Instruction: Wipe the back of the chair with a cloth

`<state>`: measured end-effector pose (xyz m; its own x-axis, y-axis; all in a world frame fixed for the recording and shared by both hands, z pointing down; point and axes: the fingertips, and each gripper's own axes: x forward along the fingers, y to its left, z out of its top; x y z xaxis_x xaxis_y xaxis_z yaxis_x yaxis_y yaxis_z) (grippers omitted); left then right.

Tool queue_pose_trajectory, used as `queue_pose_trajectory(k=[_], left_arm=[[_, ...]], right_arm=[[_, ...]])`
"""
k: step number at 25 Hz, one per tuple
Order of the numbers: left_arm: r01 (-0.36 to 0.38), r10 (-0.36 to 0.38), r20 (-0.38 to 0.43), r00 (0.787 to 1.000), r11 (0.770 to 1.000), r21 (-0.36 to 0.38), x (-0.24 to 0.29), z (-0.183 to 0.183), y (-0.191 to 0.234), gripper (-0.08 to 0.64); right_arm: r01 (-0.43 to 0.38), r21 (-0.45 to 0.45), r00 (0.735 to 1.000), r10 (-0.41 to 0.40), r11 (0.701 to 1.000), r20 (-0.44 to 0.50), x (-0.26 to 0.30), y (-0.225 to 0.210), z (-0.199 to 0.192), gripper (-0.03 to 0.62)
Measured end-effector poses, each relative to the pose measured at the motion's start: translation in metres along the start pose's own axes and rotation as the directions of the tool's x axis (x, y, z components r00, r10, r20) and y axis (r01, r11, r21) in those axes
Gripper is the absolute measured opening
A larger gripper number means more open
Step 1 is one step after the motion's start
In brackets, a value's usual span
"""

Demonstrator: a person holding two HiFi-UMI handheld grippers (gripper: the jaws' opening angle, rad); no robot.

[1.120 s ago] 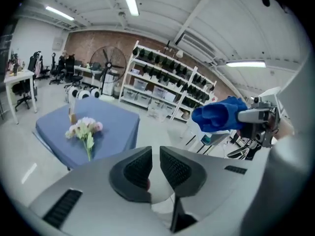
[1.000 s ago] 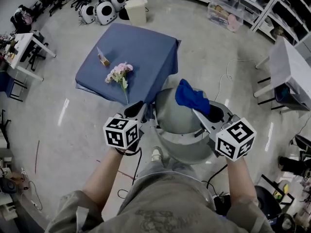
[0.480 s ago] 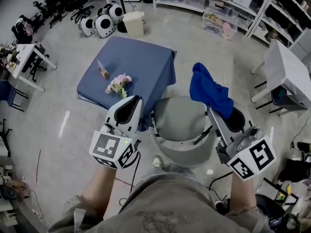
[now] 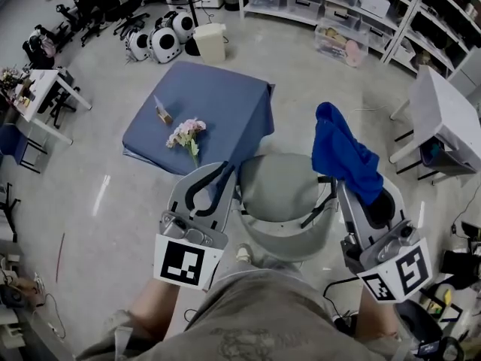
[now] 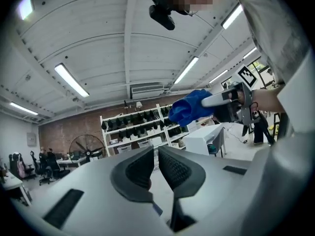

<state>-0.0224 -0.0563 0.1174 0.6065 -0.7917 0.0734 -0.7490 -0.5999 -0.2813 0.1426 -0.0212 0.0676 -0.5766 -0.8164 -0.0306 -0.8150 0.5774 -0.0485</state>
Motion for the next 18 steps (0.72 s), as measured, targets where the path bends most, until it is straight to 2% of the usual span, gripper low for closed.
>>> queue_pose_trajectory(k=[8, 15, 18], left_arm=[[0.013, -0.014, -0.011, 1.000, 0.996, -0.091, -0.018, -0.024, -0.011, 0.043], [0.031, -0.032, -0.008, 0.999, 0.990, -0.138, -0.013, -0.027, -0.027, 0.043], [0.025, -0.032, -0.036, 0.999, 0.984, -0.176, -0.016, -0.036, -0.029, 0.043]], right_arm=[[0.020, -0.059, 1.000, -0.020, 0.998, -0.006, -0.013, 0.008, -0.036, 0.110], [0.030, -0.063, 0.998, -0.033, 0.998, -0.054, -0.018, 0.003, -0.066, 0.110], [0.032, -0.048, 0.996, -0.036, 0.998, -0.077, -0.017, 0.005, -0.077, 0.110]])
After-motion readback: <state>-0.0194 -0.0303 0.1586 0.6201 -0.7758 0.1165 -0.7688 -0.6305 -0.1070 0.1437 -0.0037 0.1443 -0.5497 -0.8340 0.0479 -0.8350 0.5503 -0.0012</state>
